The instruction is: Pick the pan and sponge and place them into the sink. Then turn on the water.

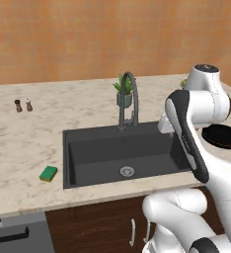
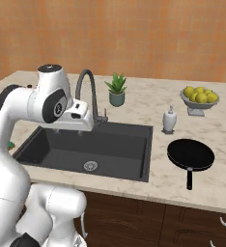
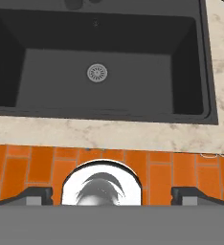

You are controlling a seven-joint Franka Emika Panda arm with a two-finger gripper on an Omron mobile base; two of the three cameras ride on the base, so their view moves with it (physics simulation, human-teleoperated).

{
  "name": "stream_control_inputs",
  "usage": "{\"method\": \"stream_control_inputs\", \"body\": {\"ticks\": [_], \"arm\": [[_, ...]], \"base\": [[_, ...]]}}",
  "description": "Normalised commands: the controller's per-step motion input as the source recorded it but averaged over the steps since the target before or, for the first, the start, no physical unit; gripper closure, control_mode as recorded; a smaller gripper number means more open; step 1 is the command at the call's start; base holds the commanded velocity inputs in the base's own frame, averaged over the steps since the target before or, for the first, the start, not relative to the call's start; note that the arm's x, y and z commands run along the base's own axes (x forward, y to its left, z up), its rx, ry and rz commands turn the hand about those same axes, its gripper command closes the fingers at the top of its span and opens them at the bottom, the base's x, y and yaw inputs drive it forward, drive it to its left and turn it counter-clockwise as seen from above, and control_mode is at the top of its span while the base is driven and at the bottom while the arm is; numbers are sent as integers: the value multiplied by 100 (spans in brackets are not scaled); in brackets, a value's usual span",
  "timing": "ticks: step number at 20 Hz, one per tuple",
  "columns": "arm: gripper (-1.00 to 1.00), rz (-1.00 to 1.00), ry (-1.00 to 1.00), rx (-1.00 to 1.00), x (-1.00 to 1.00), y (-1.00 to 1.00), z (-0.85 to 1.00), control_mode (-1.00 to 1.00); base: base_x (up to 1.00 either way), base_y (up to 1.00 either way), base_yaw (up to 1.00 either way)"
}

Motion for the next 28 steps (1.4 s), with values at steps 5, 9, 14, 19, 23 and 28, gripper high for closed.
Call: {"method": "stream_control_inputs", "body": {"ticks": [5, 9, 14, 19, 23, 28], "arm": [[-100, 0, 2, 0, -5, -84, -32, -100], [-100, 0, 4, 0, 0, -100, -42, -100], [-100, 0, 3, 0, 5, -97, -37, -100], [-100, 0, 1, 2, 1, -87, -26, -100], [-100, 0, 0, 1, 5, -82, -23, -100], [-100, 0, 1, 0, 18, -75, -19, -100]], "base": [[0, 0, 0], [0, 0, 0], [0, 0, 0], [0, 0, 0], [0, 0, 0], [0, 0, 0]]}}
